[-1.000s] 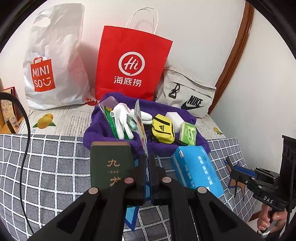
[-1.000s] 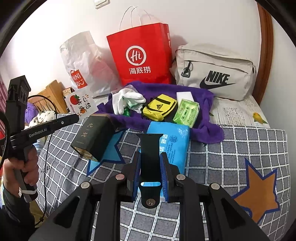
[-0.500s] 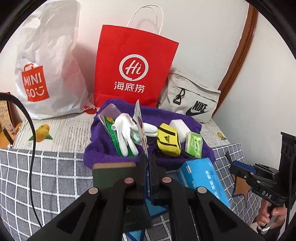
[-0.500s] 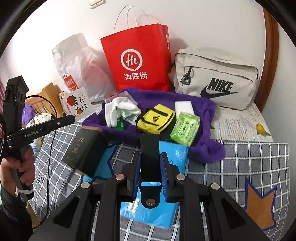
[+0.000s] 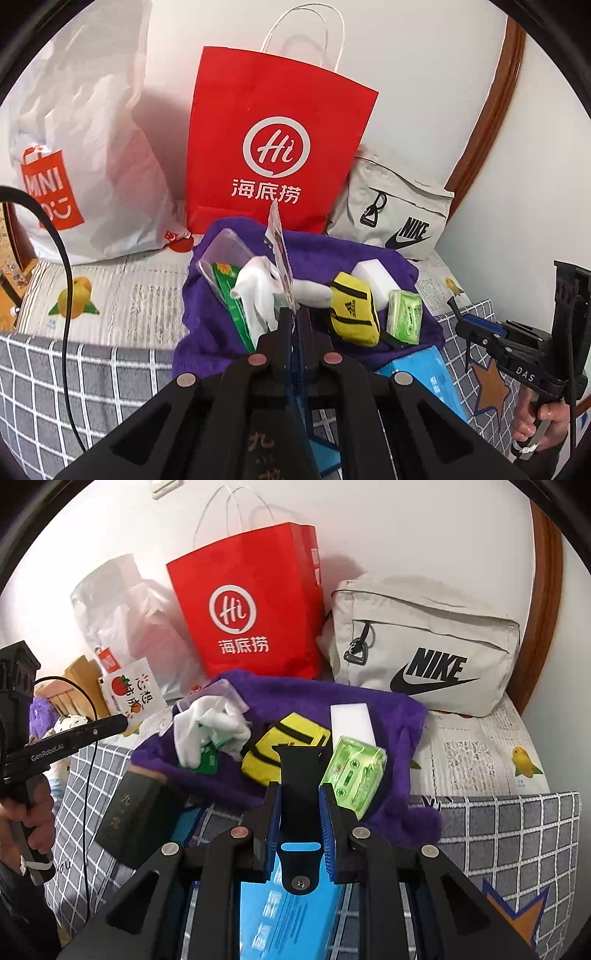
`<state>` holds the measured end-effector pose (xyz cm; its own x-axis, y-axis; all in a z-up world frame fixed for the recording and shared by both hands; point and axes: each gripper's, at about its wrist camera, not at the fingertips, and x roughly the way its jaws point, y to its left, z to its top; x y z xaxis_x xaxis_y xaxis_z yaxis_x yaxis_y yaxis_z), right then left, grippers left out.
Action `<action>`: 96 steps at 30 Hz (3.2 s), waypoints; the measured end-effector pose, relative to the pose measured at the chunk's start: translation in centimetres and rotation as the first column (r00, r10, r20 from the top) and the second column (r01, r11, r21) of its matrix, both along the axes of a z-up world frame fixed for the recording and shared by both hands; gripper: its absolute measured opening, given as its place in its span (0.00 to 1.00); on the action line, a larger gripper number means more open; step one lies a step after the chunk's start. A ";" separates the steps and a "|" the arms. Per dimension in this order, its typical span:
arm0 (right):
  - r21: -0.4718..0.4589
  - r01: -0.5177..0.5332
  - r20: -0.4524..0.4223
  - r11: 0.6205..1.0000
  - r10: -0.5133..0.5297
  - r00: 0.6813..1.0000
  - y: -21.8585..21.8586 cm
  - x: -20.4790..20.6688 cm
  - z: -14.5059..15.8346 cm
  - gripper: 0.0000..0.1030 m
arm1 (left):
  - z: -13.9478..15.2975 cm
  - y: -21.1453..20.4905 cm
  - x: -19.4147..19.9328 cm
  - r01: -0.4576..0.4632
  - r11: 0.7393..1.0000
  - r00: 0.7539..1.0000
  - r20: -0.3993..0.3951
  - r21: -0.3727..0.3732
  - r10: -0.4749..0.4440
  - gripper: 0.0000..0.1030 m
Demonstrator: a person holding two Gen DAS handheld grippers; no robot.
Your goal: Organize soft objects
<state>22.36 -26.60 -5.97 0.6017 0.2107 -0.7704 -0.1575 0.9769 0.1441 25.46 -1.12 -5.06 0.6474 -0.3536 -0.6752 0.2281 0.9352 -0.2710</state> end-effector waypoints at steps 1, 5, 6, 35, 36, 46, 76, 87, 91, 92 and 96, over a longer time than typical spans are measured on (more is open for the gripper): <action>-0.002 0.006 -0.001 1.000 -0.006 1.000 0.0 0.4 -0.1 0.20 | 0.0 0.0 0.3 0.000 1.000 1.000 -0.001 -0.003 0.000 0.03; 0.000 0.018 -0.010 1.000 -0.018 1.000 -0.2 2.2 -0.6 0.20 | -0.3 -0.3 1.5 0.009 1.000 1.000 -0.007 -0.007 -0.009 0.04; 0.000 0.018 -0.012 1.000 -0.018 1.000 -0.1 2.5 -0.8 0.20 | -0.4 -0.4 1.9 0.011 1.000 1.000 -0.009 -0.006 -0.011 0.04; -0.047 0.006 -0.119 0.999 -0.012 0.993 1.3 10.0 -6.0 0.20 | -4.1 -5.0 8.2 0.102 0.994 0.986 -0.136 0.025 -0.098 0.04; -0.044 0.010 -0.122 0.999 -0.016 0.992 1.2 10.1 -6.1 0.20 | -4.2 -5.1 8.4 0.103 0.994 0.985 -0.140 0.029 -0.098 0.04; -0.009 0.026 -0.122 1.000 -0.027 0.992 0.6 10.4 -5.9 0.26 | -5.4 -5.6 9.7 0.118 0.993 0.968 -0.222 0.013 -0.112 0.08; -0.072 0.140 0.114 0.988 -0.131 0.985 2.0 -4.9 4.8 0.87 | 2.9 0.6 -5.2 -0.041 0.980 0.998 -0.039 0.194 0.050 0.85; -0.078 0.150 0.151 0.986 -0.137 0.979 2.9 -13.2 7.5 1.00 | 5.3 2.5 -14.0 -0.140 0.963 0.989 0.077 0.231 0.126 0.99; -0.099 0.152 0.159 0.983 -0.135 0.978 3.3 -15.4 7.8 1.00 | 6.3 2.7 -16.8 -0.163 0.961 0.984 0.110 0.222 0.142 1.00; -0.099 0.152 0.161 0.983 -0.134 0.978 3.4 -16.0 7.8 1.00 | 6.4 2.7 -17.2 -0.168 0.961 0.983 0.111 0.219 0.146 1.00; -0.101 0.151 0.160 0.983 -0.133 0.978 3.6 -17.6 8.0 1.00 | 6.6 2.4 -18.7 -0.187 0.962 0.979 0.121 0.200 0.165 1.00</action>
<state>4.77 -23.03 2.06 0.7311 0.0321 -0.6815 -0.0275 0.9995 0.0176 6.77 1.31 1.52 0.7563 -0.0860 -0.6485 0.0712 0.9963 -0.0491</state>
